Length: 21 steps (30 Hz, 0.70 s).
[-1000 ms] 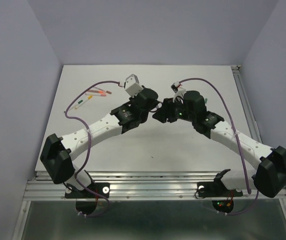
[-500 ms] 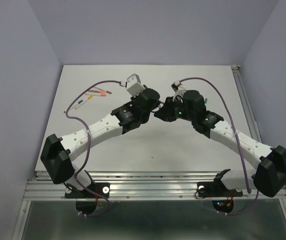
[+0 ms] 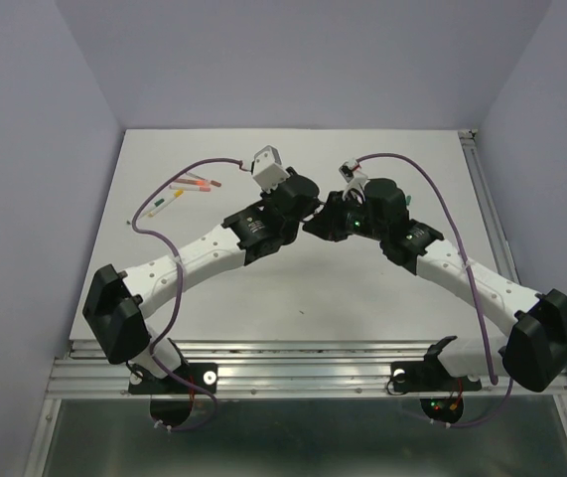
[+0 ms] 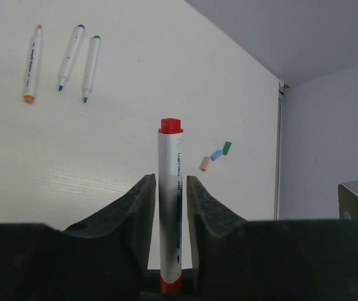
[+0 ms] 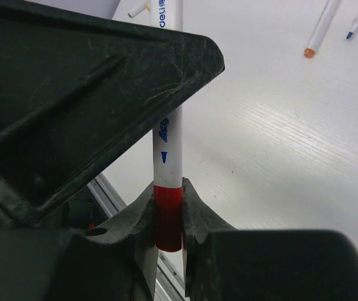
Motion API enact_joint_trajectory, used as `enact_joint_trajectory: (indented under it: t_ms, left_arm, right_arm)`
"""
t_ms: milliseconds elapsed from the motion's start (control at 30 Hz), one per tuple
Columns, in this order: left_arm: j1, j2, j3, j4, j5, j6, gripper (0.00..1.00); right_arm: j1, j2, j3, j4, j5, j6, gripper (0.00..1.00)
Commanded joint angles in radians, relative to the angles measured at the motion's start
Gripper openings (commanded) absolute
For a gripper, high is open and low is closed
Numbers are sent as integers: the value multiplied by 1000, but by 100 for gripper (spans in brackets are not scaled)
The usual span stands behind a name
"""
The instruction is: Open the pen caps
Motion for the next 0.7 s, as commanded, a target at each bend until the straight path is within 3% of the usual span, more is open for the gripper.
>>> enact_joint_trajectory:
  t_ms: [0,100,133,300,533,667]
  left_arm:
    - [-5,0,52,4,-29,13,32]
    - [-5,-1,49,4,-36,14,21]
    - [-5,-1,49,4,-43,11,0]
    - [44,-11,49,62,-119,88,0]
    - [329,38,12,191,-34,126,0]
    - [392,101,68,179,-11,161,0]
  right_arm:
    - [7,-27,46,100,-70,31,1]
    - [7,-35,39,120,-96,44,1]
    - [7,-39,36,125,-102,53,1]
    - [7,-68,-9,97,-171,56,1]
    - [21,-180,-188,137,-294,105,1]
    - [21,-236,-231,105,-256,90,1]
